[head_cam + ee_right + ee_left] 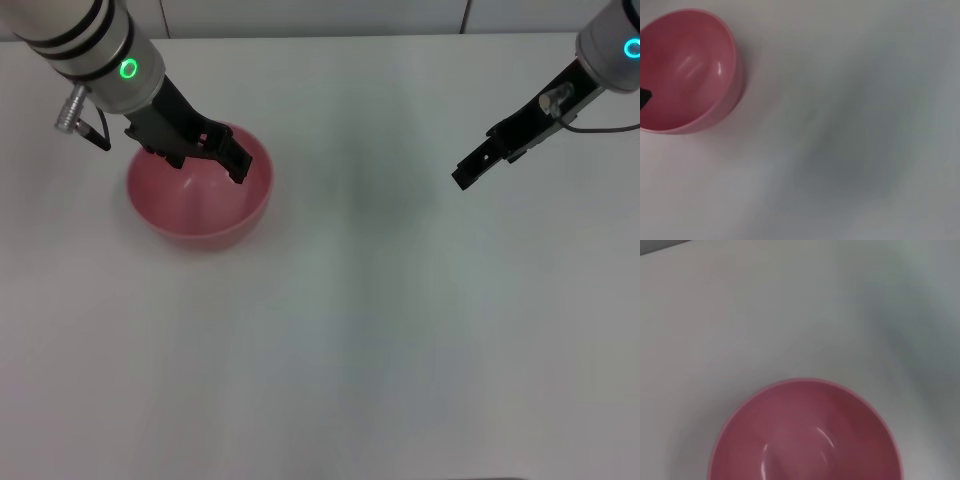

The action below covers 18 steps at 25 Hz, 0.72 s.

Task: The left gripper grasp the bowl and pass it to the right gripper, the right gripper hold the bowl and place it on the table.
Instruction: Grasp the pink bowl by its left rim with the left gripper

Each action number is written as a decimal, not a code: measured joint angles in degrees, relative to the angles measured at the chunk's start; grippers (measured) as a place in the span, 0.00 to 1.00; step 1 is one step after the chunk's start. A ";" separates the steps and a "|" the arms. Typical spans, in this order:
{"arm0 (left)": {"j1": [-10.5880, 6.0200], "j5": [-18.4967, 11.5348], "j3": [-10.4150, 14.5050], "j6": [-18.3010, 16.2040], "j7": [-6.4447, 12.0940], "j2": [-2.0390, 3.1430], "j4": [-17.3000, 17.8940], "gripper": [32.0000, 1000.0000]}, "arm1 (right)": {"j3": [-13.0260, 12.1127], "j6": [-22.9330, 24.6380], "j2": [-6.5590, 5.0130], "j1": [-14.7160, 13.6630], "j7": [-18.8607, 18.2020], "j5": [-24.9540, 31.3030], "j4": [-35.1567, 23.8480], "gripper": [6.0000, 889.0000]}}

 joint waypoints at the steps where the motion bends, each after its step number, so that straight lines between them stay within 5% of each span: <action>1: 0.00 0.03 -0.01 0.00 0.00 0.00 0.00 0.83 | 0.00 -0.03 0.00 -0.02 0.00 0.00 0.00 0.96; 18: 0.24 0.06 -0.01 -0.11 0.00 0.14 0.00 0.82 | 0.01 0.01 -0.06 -0.34 0.04 0.00 0.58 0.96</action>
